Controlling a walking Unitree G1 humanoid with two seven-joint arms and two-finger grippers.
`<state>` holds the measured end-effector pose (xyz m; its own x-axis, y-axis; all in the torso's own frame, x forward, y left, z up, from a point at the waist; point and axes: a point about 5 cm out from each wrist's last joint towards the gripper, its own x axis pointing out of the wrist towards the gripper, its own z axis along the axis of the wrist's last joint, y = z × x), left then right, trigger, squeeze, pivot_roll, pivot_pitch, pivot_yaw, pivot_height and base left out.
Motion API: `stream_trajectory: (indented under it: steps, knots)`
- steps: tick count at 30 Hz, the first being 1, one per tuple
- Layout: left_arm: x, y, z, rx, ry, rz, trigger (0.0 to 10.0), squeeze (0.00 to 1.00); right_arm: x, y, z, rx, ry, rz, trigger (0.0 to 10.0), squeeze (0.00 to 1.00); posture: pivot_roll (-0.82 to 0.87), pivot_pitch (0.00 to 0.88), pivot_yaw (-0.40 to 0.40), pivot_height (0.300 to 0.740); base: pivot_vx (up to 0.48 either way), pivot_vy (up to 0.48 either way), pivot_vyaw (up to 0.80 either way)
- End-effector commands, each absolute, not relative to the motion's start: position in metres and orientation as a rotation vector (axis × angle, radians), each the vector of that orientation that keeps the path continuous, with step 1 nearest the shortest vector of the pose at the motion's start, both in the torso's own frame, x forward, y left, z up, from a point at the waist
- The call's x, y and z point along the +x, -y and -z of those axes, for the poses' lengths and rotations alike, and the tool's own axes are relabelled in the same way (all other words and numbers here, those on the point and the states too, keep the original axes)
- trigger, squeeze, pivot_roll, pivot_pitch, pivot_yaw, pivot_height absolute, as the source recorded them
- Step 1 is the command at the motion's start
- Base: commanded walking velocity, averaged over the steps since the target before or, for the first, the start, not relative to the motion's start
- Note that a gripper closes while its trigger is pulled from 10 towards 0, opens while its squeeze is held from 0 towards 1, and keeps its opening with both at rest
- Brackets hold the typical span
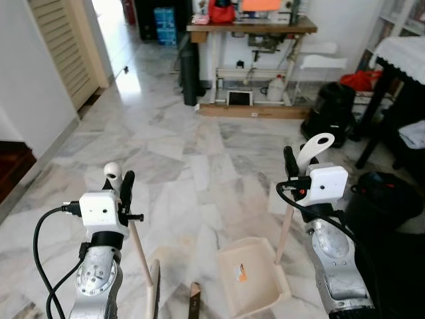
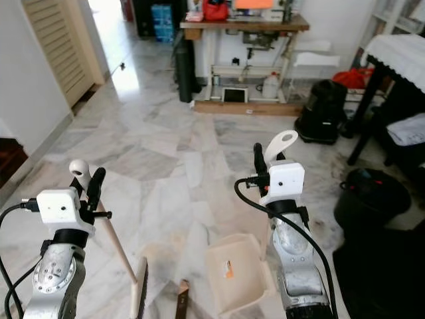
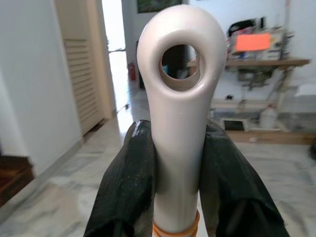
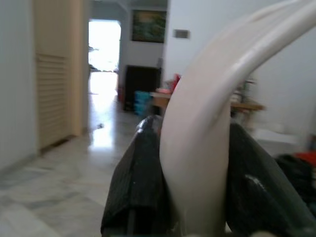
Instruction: Sweep floor
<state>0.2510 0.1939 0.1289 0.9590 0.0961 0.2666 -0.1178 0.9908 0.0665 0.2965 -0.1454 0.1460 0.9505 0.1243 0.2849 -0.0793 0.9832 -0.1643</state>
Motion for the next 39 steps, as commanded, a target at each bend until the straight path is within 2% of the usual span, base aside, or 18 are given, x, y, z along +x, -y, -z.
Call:
stream_trajectory:
  steps: [1,25,33,39]
  knots:
    - [0.253,-0.193,-0.138,0.095,0.308,-0.100,10.0,0.00,0.297,0.146,-0.154,-0.136,0.337,-0.100,10.0,0.00,0.04,0.000,0.037,0.740,0.000,0.458,0.00]
    - [0.254,-0.192,-0.134,0.081,0.286,-0.072,10.0,0.00,0.297,0.148,-0.143,-0.128,0.303,-0.065,10.0,0.00,0.03,0.000,0.054,0.740,0.000,0.030,0.00]
    - [0.256,-0.198,-0.128,0.055,0.261,-0.078,10.0,0.00,0.290,0.172,-0.120,-0.178,0.240,0.030,10.0,0.00,0.02,0.000,0.059,0.740,0.000,0.000,0.00]
    - [0.260,-0.207,-0.122,0.044,0.235,-0.089,10.0,0.00,0.282,0.193,-0.116,-0.133,0.231,0.133,10.0,0.00,0.00,0.000,0.075,0.740,0.000,0.000,0.00]
